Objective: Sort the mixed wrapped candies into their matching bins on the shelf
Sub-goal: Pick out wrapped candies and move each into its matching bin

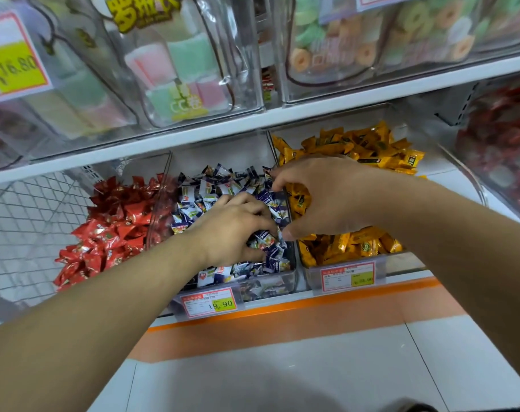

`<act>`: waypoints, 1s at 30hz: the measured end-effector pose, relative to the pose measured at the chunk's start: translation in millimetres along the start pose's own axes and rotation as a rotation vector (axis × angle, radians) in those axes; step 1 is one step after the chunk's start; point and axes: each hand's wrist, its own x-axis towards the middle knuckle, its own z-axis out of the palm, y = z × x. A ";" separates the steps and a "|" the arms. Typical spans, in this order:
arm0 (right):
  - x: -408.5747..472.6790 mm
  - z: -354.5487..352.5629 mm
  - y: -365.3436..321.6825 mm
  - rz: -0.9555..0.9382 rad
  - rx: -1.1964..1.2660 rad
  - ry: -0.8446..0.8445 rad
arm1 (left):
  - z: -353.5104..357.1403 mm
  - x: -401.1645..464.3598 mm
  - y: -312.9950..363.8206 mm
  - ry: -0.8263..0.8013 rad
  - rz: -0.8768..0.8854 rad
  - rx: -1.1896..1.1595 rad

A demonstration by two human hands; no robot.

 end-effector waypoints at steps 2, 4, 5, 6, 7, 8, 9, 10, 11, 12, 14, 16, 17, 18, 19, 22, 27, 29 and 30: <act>0.1 0.1 0.8 -0.005 0.005 0.004 | -0.5 1.3 -4.6 0.007 -0.015 0.012; -0.2 -0.3 0.9 -0.008 0.012 0.007 | -3.9 3.1 -9.0 0.006 -0.023 0.031; -0.4 -0.5 1.1 -0.010 0.018 0.009 | -5.2 4.0 -12.0 0.008 -0.029 0.035; -0.6 -0.7 1.5 -0.011 0.025 0.009 | -6.4 5.0 -15.2 0.013 -0.039 0.031; -1.0 -0.6 1.7 -0.012 0.031 0.008 | -7.7 5.7 -18.4 0.018 -0.058 0.025; -1.0 -0.5 2.1 -0.013 0.034 0.006 | -8.8 6.3 -21.6 0.022 -0.085 0.022; -0.9 -0.3 2.3 -0.013 0.036 0.006 | -10.0 6.7 -24.4 0.027 -0.112 0.022; -0.7 -0.2 2.5 -0.011 0.039 0.006 | -10.8 7.4 -26.7 0.028 -0.134 0.021; -0.5 -0.1 2.5 -0.009 0.042 0.007 | -11.6 7.8 -27.8 0.027 -0.146 0.017; -0.2 -0.2 2.4 -0.010 0.043 0.008 | -12.1 7.7 -28.5 0.029 -0.154 0.008; -0.2 -0.3 2.0 -0.005 0.047 0.010 | -11.5 6.8 -30.1 0.054 -0.170 -0.013; -0.8 -0.3 1.8 0.002 0.053 0.007 | -9.5 4.7 -32.8 0.108 -0.200 -0.031; -1.0 -0.2 1.8 0.003 0.053 0.007 | -9.3 3.1 -33.5 0.133 -0.214 -0.035; -1.1 -0.1 2.0 0.003 0.051 0.007 | -9.1 1.6 -33.9 0.150 -0.225 -0.036; -1.2 -0.3 1.9 0.002 0.050 0.009 | -10.2 -0.4 -32.5 0.158 -0.229 -0.032; -1.2 -0.8 1.5 0.006 0.049 0.005 | -15.7 -9.2 -21.2 0.163 -0.165 -0.033; 0.3 0.0 1.4 -0.001 0.017 0.008 | -9.0 -25.8 5.5 -0.005 0.059 -0.357; 0.9 0.9 0.9 -0.004 0.012 0.012 | 2.7 -25.3 8.3 -0.005 0.096 -0.311; 1.2 1.5 0.9 -0.005 0.011 0.014 | 6.1 -23.6 8.4 -0.001 0.092 -0.290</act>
